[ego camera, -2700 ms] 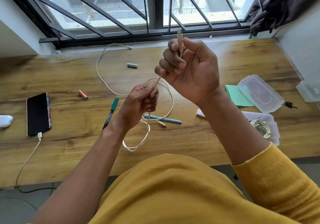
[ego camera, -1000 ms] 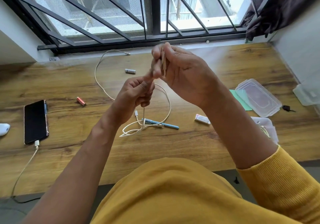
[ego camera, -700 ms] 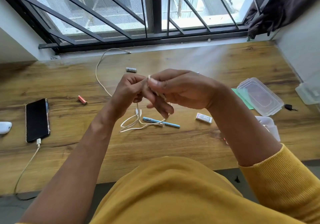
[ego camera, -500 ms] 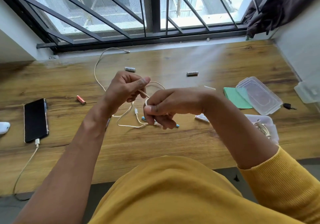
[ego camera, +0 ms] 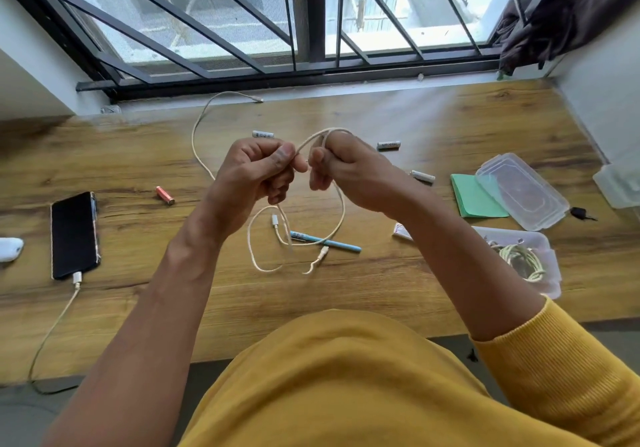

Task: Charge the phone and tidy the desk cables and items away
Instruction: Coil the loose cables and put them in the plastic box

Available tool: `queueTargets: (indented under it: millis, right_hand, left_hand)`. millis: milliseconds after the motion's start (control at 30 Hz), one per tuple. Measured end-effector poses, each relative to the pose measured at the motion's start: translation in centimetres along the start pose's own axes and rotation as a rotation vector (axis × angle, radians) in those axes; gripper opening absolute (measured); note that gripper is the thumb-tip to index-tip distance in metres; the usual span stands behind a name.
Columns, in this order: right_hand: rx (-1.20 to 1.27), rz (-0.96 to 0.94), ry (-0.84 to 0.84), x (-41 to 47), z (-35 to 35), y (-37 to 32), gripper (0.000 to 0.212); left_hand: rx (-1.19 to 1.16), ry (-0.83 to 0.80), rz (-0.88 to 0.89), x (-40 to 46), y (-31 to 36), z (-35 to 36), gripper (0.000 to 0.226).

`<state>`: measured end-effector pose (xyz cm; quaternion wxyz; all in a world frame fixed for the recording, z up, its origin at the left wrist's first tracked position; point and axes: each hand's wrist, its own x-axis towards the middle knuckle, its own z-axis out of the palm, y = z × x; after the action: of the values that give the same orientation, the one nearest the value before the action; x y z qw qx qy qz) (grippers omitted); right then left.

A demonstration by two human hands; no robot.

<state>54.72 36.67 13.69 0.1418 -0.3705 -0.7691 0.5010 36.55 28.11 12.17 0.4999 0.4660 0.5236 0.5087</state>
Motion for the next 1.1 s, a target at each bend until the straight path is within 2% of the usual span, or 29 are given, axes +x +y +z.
queueTargets:
  millis: [133, 200, 267, 367, 533, 700, 800, 933, 1000, 1100]
  right_hand:
    - [0.309, -0.151, 0.048, 0.3, -0.3, 0.0, 0.01]
    - [0.535, -0.191, 0.013, 0.2, -0.6, -0.5, 0.016]
    - [0.73, -0.222, -0.065, -0.1, -1.0, -0.9, 0.027]
    - [0.884, -0.264, -0.178, -0.3, -1.1, -1.4, 0.035]
    - [1.016, -0.203, -0.381, -0.2, -2.2, -2.0, 0.012]
    - [0.946, -0.193, -0.531, -0.6, -2.7, -2.3, 0.015]
    - [0.828, -0.187, -0.609, -0.7, -2.8, -2.3, 0.024]
    - [0.588, -0.208, -0.793, -1.1, -2.7, -2.4, 0.031]
    - [0.433, -0.204, -0.81, -1.1, -2.6, -2.6, 0.033]
    - [0.188, -0.137, -0.747, -0.7, -2.5, -2.5, 0.036]
  left_hand:
    - [-0.06, -0.051, 0.012, -0.4, -0.6, 1.0, 0.033]
    - [-0.079, -0.064, 0.006, -0.6, -0.9, 1.6, 0.034]
    - [-0.083, -0.069, -0.002, -0.7, -1.1, 2.1, 0.035]
    - [-0.085, -0.063, 0.003, -0.5, -1.2, 2.5, 0.039]
    - [0.027, -0.033, 0.052, -0.1, -1.3, 2.3, 0.046]
    - [0.096, -0.086, 0.106, 0.0, -0.9, 1.5, 0.038]
    - [0.153, -0.112, 0.127, 0.2, -0.6, 0.9, 0.058]
    - [0.203, -0.096, 0.126, 0.8, -0.6, -0.3, 0.06]
    - [0.261, -0.073, 0.127, 1.1, -0.3, -0.8, 0.058]
    - [0.433, 0.014, 0.157, 1.5, 0.3, -1.5, 0.054]
